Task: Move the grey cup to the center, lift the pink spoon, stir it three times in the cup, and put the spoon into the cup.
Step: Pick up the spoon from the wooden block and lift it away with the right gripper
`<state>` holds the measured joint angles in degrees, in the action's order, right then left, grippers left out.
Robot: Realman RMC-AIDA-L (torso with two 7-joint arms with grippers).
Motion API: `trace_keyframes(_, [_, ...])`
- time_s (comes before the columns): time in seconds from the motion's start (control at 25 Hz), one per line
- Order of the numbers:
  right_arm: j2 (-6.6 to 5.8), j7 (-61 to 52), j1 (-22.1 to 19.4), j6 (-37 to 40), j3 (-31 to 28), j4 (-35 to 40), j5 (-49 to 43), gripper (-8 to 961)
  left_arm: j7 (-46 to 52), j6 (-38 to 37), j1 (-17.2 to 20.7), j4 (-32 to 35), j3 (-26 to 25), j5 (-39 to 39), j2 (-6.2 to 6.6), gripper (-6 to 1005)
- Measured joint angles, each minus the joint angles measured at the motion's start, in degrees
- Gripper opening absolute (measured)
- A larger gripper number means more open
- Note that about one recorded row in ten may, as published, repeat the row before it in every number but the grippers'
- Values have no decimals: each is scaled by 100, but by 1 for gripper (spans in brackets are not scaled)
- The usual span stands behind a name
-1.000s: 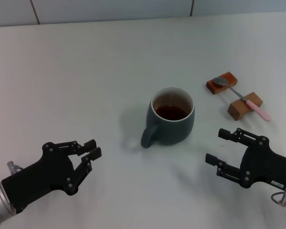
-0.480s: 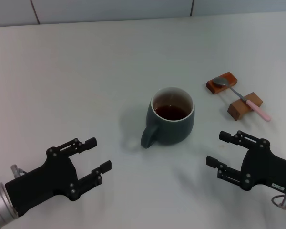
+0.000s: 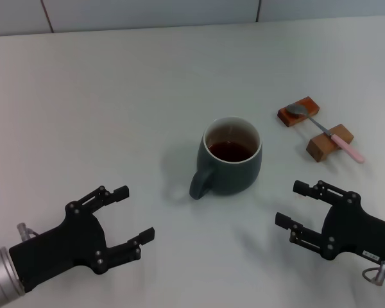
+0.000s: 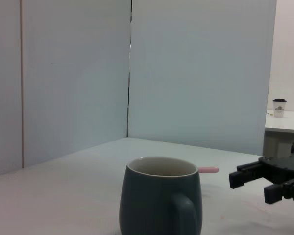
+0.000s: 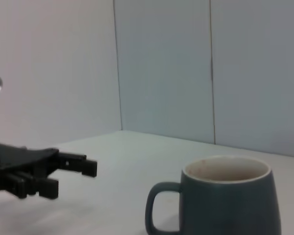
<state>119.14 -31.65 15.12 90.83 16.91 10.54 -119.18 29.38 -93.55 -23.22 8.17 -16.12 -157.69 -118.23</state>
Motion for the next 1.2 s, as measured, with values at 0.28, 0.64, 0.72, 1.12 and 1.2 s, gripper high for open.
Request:
trace_keyframes(0.28, [-64,-1070,-257,951,-879,-22,0,688,-3,-23,-24,7,-35,39,6,855])
trace_keyframes(0.64, [-100,-5030,-662,1462,-2491,8,0,689,-3,-40,-102,44,-51,55,11,855])
trace_keyframes(0.72, [-198,-6238,-682,1336,-2591,42,-3,689,-3,-41,-118,56,-55,55,11,855])
trace_keyframes(1.12, [-390,-8817,-519,367,-2245,246,-125,689,-3,-41,-154,80,-117,66,20,855])
trace_keyframes(1.2, [-413,-8959,-466,219,-2134,241,-190,689,-3,-41,-154,80,-129,66,20,855])
